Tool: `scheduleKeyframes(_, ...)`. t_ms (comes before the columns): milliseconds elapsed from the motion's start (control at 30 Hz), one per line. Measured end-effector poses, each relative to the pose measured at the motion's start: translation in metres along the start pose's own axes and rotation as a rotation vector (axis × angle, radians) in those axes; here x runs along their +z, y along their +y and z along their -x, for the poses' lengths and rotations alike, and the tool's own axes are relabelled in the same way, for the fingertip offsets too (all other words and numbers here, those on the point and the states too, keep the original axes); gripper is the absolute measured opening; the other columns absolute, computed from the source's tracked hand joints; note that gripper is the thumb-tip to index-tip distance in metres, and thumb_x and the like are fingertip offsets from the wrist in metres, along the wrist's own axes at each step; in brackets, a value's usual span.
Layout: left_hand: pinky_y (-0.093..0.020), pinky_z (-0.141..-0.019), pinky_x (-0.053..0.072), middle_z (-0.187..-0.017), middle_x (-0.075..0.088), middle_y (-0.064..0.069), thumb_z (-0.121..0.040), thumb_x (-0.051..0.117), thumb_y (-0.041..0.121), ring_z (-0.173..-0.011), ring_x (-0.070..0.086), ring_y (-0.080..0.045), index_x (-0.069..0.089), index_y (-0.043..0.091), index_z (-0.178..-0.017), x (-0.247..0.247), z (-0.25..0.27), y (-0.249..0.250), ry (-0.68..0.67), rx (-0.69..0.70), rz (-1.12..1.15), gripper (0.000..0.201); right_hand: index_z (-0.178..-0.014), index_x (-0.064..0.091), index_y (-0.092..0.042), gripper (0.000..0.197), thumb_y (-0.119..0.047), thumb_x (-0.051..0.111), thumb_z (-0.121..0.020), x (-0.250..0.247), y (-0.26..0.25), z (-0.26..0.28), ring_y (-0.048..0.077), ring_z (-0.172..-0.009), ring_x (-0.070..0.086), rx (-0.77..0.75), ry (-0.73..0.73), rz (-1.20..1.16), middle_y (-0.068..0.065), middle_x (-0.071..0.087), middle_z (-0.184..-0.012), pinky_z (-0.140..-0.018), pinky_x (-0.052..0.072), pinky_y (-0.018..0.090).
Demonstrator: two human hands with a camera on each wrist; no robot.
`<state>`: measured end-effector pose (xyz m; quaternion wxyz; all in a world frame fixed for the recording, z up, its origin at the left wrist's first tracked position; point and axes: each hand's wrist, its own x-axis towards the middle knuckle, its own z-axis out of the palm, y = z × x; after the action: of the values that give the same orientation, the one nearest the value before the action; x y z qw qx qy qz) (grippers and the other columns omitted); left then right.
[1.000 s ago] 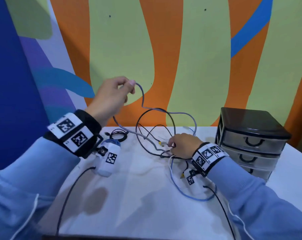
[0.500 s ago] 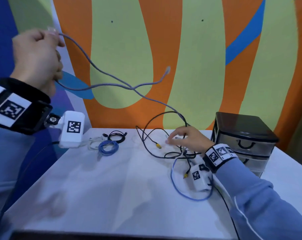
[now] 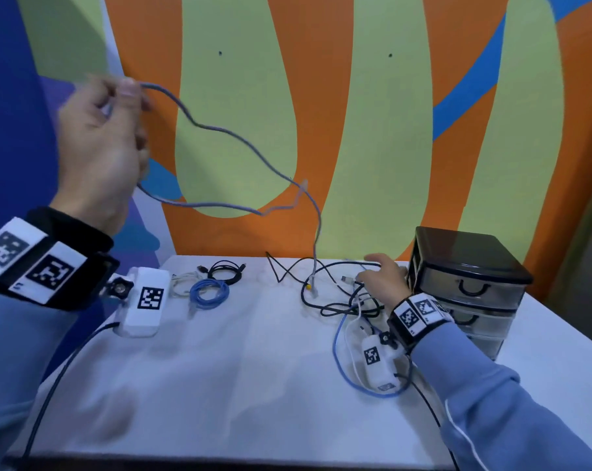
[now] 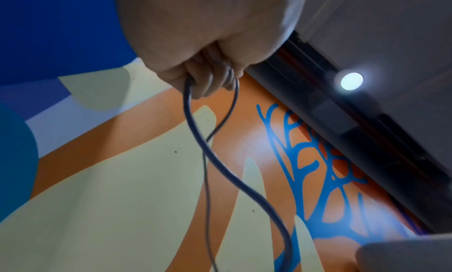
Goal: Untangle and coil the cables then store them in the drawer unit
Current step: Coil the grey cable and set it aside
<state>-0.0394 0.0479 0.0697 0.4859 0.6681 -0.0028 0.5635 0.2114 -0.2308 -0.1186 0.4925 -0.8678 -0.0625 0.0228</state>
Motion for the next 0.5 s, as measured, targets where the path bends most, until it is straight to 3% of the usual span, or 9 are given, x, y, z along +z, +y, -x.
scheduleKeyframes(33,-0.023,-0.043,0.024,-0.057,0.035,0.01,-0.113,0.047,0.037,-0.045,0.027,-0.007,0.057,0.028,-0.088,0.008,0.004,0.003,-0.056,0.01,0.007,0.029,-0.143,0.05,-0.027,0.053,-0.017,0.065,-0.093,0.002,-0.002,0.002,0.031,-0.096,0.056,-0.025,-0.009,0.065,0.013,0.041,-0.133,-0.068,0.048,0.03)
scheduleKeyframes(100,-0.023,-0.044,0.022,-0.058,0.032,0.009,-0.114,0.047,0.035,-0.047,0.024,-0.009,0.057,0.025,-0.09,0.02,0.011,0.01,-0.129,0.019,0.053,0.028,-0.157,0.032,-0.03,0.077,-0.014,0.07,-0.092,0.004,-0.012,0.01,0.035,-0.138,0.035,-0.165,-0.004,0.216,0.011,0.022,-0.155,-0.099,0.046,0.04)
scheduleKeyframes(167,-0.027,-0.046,0.018,-0.059,0.031,0.007,-0.115,0.047,0.035,-0.049,0.02,-0.013,0.056,0.024,-0.092,0.026,0.013,0.02,-0.143,0.016,0.125,0.026,-0.164,0.01,-0.031,0.103,-0.011,0.074,-0.085,0.006,-0.025,0.02,0.032,-0.151,0.021,-0.394,-0.043,0.346,0.008,0.015,-0.164,-0.117,0.035,0.053)
scheduleKeyframes(233,-0.031,-0.046,0.015,-0.06,0.03,0.006,-0.115,0.046,0.035,-0.05,0.018,-0.015,0.055,0.024,-0.093,0.027,0.012,0.031,-0.153,0.018,0.185,0.026,-0.165,-0.003,-0.032,0.12,-0.028,0.082,-0.081,0.008,-0.038,0.032,0.025,-0.148,0.032,-0.59,-0.146,0.411,0.005,0.026,-0.164,-0.117,0.033,0.056)
scheduleKeyframes(300,-0.03,-0.046,0.015,-0.06,0.028,0.006,-0.115,0.043,0.035,-0.049,0.017,-0.013,0.052,0.023,-0.094,0.028,0.01,0.041,-0.156,0.034,0.216,0.026,-0.164,0.017,-0.026,0.101,-0.045,0.08,-0.088,0.013,-0.049,0.042,0.014,-0.136,0.045,-0.648,-0.282,0.286,0.0,0.045,-0.152,-0.11,0.039,0.041)
scheduleKeyframes(333,-0.029,-0.045,0.016,-0.061,0.027,0.005,-0.116,0.042,0.034,-0.048,0.017,-0.013,0.051,0.023,-0.094,0.027,0.008,0.045,-0.153,0.049,0.222,0.026,-0.156,0.04,-0.021,0.072,-0.043,0.073,-0.095,0.016,-0.053,0.044,0.013,-0.131,0.052,-0.638,-0.315,0.196,-0.001,0.056,-0.143,-0.105,0.043,0.036)
scheduleKeyframes(400,-0.028,-0.045,0.017,-0.063,0.026,0.005,-0.115,0.042,0.035,-0.047,0.017,-0.011,0.05,0.024,-0.094,0.019,0.0,0.047,-0.119,0.087,0.224,0.026,-0.117,0.071,-0.011,0.029,-0.034,0.057,-0.107,0.022,-0.061,0.042,0.025,-0.111,0.067,-0.603,-0.23,0.0,0.008,0.073,-0.115,-0.1,0.052,0.045)
scheduleKeyframes(433,-0.028,-0.045,0.018,-0.064,0.028,0.006,-0.115,0.042,0.037,-0.048,0.018,-0.01,0.049,0.025,-0.094,0.012,-0.006,0.045,-0.084,0.092,0.224,0.025,-0.102,0.073,-0.008,0.033,-0.032,0.051,-0.109,0.023,-0.062,0.039,0.03,-0.1,0.07,-0.552,-0.171,-0.113,0.012,0.075,-0.102,-0.097,0.055,0.051)
scheduleKeyframes(500,-0.028,-0.047,0.019,-0.067,0.03,0.009,-0.111,0.044,0.045,-0.049,0.019,-0.011,0.05,0.027,-0.095,-0.008,-0.018,0.037,-0.028,0.049,0.211,0.025,-0.09,0.07,-0.006,0.041,-0.033,0.047,-0.111,0.019,-0.064,0.036,0.03,-0.087,0.071,-0.402,-0.117,-0.349,0.013,0.075,-0.089,-0.09,0.06,0.047)
